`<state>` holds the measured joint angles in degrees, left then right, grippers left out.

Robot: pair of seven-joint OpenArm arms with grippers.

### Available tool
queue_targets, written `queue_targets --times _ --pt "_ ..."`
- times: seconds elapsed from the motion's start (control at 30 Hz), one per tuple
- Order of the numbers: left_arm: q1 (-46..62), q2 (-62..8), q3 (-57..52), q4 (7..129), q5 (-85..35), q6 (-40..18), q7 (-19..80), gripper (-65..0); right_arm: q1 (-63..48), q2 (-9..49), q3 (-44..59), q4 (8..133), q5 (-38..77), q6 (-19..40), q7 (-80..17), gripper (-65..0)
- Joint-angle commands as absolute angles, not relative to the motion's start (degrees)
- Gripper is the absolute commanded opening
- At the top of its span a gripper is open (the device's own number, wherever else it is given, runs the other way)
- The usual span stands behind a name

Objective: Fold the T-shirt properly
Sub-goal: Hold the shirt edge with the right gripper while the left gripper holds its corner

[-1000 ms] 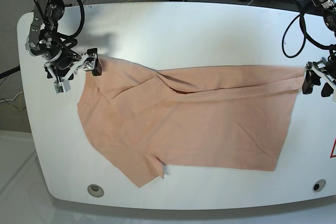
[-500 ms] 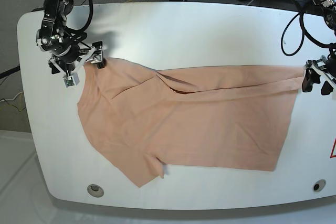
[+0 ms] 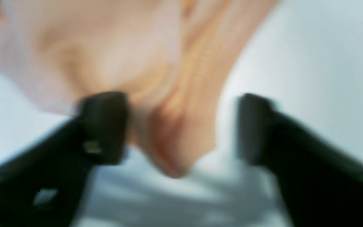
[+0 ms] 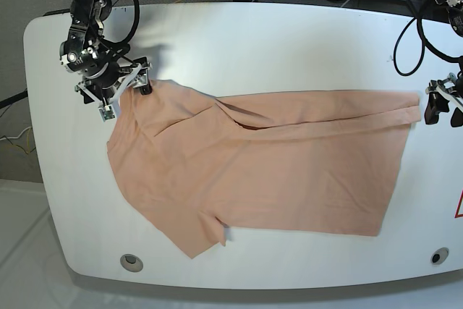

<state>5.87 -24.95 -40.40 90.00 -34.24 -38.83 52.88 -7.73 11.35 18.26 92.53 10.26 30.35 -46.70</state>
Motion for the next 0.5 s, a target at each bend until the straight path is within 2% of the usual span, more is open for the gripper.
queue_targets --times 0.0,0.07,0.1,0.17,0.23,0.37,0.47 --pt "5.14 -26.15 -40.57 91.12 -35.3 -38.9 51.3 -22.7 -7.16 11.91 18.51 93.41 10.24 30.55 -46.02 -43.8" --pt "5.14 -26.15 -40.57 91.12 -35.3 -38.9 51.3 -22.7 -6.99 11.91 18.59 93.41 10.24 30.46 -46.02 -60.0" --pt "5.14 -26.15 -40.57 91.12 -35.3 -38.9 51.3 -22.7 -6.9 11.91 18.68 93.41 10.24 30.37 -46.11 -65.0" --pt "5.14 -26.15 -40.57 91.12 -35.3 -38.9 51.3 -22.7 -6.9 11.91 18.68 93.41 10.24 30.37 -46.11 -64.9" --pt "5.14 -26.15 -40.57 91.12 -35.3 -38.9 51.3 -22.7 -6.9 11.91 18.59 93.41 10.24 30.46 -46.11 -60.0" --pt "5.14 -26.15 -40.57 91.12 -35.3 -38.9 51.3 -22.7 -6.9 12.0 18.42 93.41 10.24 30.46 -46.11 -65.0" --pt "5.14 -26.15 -40.66 91.12 -35.3 -38.73 51.3 -22.7 -6.81 12.0 18.51 93.41 10.24 30.46 -46.11 -65.0"
